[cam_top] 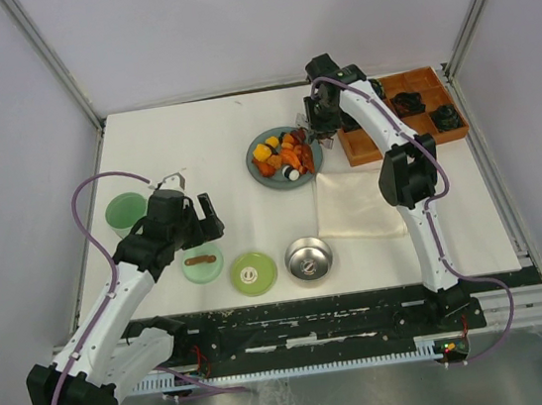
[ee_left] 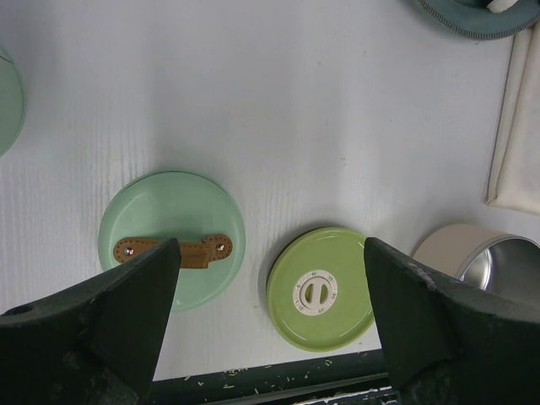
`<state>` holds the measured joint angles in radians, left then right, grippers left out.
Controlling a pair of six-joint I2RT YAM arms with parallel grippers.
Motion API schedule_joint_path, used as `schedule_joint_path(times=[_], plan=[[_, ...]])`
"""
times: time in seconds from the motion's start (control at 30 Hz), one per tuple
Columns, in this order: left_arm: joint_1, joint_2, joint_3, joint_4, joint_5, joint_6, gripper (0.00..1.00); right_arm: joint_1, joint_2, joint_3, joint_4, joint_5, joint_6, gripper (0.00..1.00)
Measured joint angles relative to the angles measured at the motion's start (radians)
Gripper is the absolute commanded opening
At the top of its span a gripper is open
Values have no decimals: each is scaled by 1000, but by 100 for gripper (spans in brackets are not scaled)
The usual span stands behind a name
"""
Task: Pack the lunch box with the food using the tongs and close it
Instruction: Pick up the fake food from the plate.
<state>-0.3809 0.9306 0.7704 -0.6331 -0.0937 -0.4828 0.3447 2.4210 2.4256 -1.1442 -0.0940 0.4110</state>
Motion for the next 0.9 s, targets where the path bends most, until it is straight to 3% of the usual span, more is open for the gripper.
schedule_joint_path(times=[0.9], plan=[[0,-15,0,0,0,0,95,5,-365,-271,-18,45,-46,19]])
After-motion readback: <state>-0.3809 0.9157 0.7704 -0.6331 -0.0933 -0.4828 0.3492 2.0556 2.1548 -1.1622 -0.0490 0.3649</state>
